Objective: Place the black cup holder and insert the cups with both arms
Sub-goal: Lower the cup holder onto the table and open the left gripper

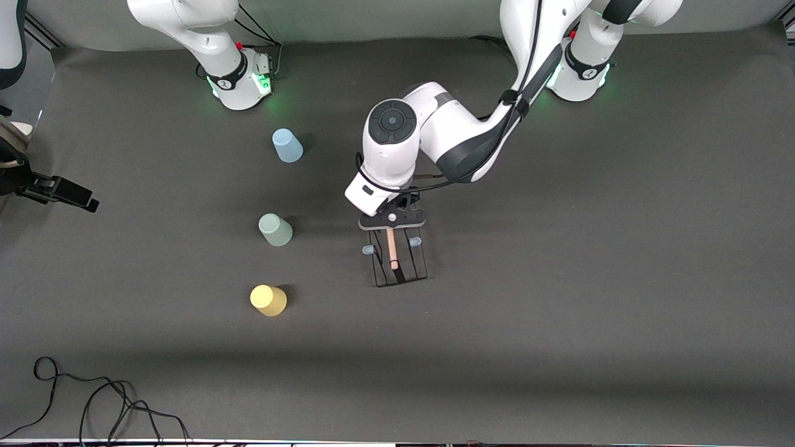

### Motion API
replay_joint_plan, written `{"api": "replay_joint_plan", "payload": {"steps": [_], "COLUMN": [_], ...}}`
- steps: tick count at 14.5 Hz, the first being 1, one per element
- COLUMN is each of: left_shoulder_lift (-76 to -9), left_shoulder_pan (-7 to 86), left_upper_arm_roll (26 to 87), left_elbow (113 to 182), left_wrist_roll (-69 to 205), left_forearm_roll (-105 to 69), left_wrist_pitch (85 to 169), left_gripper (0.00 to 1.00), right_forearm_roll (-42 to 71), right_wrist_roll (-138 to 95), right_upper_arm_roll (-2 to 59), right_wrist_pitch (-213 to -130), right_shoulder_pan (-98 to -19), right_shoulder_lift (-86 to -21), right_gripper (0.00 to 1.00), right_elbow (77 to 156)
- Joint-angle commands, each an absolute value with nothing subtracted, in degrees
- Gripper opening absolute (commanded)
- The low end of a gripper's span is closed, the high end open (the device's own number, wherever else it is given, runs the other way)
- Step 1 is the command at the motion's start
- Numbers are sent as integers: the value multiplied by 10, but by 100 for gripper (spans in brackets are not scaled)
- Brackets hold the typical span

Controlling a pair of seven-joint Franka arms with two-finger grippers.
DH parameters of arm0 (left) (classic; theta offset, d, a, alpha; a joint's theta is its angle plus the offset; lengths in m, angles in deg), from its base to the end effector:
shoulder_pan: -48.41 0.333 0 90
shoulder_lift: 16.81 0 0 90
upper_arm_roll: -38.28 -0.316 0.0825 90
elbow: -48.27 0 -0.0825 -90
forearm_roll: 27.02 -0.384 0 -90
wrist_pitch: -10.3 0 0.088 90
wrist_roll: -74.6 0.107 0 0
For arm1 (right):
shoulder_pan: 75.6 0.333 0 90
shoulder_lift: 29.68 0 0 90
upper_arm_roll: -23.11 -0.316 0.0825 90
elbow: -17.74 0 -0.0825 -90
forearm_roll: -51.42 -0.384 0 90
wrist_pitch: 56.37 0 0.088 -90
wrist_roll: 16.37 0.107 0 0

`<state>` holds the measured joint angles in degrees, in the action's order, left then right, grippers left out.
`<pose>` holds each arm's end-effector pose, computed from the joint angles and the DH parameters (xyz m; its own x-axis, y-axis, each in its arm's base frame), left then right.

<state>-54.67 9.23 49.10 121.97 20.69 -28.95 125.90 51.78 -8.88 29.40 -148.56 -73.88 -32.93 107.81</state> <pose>0.5034 -0.5445 0.3729 0.9951 0.0972 -0.0207 0.0989 -0.9885 0.1141 0.5725 -0.0447 0.5954 0.9778 -0.2086 -0.0176 -0.2084 -0.9779 0.0149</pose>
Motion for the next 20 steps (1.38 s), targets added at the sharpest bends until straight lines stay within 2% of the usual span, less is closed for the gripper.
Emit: {"api": "replay_joint_plan", "payload": {"steps": [1, 10, 11, 12, 15, 17, 20], "left_shoulder_lift": [-563, -585, -586, -586, -572, -547, -497], "left_shoulder_pan": [78, 75, 76, 76, 82, 105, 156], "left_upper_arm_roll": [485, 485, 485, 485, 482, 485, 486], "left_elbow": [1199, 1205, 1205, 1204, 1198, 1197, 1196], "left_wrist_roll": [213, 204, 205, 203, 209, 215, 304], "left_forearm_roll": [-303, -299, -299, -299, -300, -301, -290], "left_wrist_pitch": [1264, 1303, 1305, 1306, 1293, 1274, 1188], "left_gripper": [0, 0, 37, 98, 100, 100, 100], "right_forearm_roll": [518, 515, 510, 496, 470, 471, 471], "right_wrist_roll": [-85, -69, -56, -44, -10, 3, 55], "right_upper_arm_roll": [294, 286, 286, 286, 286, 286, 287], "right_wrist_pitch": [-1478, -1479, -1483, -1486, -1487, -1521, -1545], "right_shoulder_pan": [-738, -706, -705, -702, -688, -676, -648], "right_shoulder_lift": [-334, -343, -347, -348, -352, -348, -348], "right_gripper": [100, 100, 100, 100, 100, 100, 100], "right_elbow": [1068, 1070, 1069, 1070, 1076, 1111, 1139]}}
